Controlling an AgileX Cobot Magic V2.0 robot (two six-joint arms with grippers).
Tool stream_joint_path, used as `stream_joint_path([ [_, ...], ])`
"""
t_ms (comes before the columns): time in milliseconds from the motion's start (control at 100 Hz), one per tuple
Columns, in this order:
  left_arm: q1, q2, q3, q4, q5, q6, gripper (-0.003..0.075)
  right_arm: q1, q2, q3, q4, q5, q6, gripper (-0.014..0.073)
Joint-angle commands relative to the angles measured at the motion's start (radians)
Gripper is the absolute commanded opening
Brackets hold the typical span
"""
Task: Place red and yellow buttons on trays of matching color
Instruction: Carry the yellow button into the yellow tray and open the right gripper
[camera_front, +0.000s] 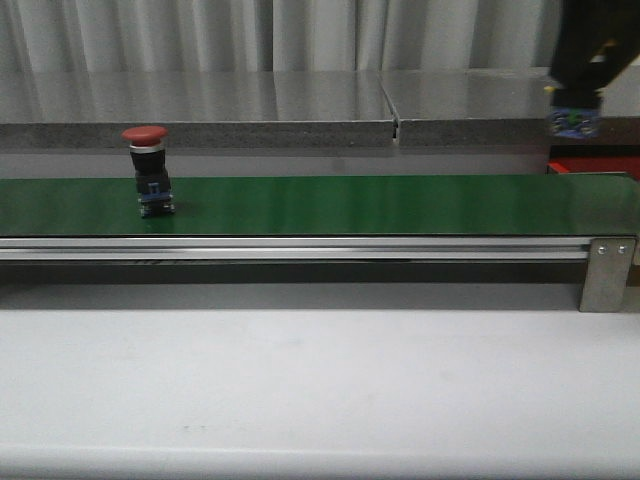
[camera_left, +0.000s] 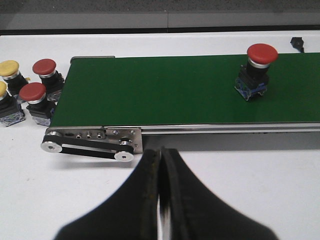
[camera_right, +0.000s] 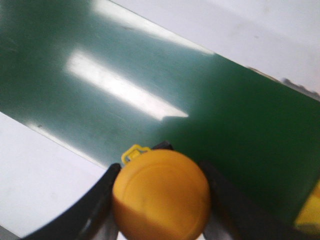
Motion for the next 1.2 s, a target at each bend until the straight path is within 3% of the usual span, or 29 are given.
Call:
stream_joint_path([
  [0, -0.008, 0.000, -0.028, -0.015, -0.077, -0.003, -0.0020, -0.086, -0.117, 0.042, 0.011, -0.017, 0.000, 0.0175],
  [290, -0.008, 0.000, -0.028, -0.015, -0.077, -0.003, -0.0020, -0.414, -0.271, 0.287, 0.014, -0.056, 0.020, 0.0175],
  [480, -0.008, 0.000, -0.028, -0.015, -0.077, -0.003, -0.0020, -0.540, -0.279, 0.412, 0.014, -0.176, 0.054, 0.0175],
  [820, -0.008, 0.000, -0.028, -0.015, -0.077, -0.003, -0.0020, -0.559, -0.172, 0.574, 0.032, -0.444, 0.054, 0.0175],
  [1190, -0.008, 0.000, -0.028, -0.015, -0.077, -0.003, -0.0020, -0.556, -0.061, 0.582, 0.070, -0.494, 0.044, 0.0175],
])
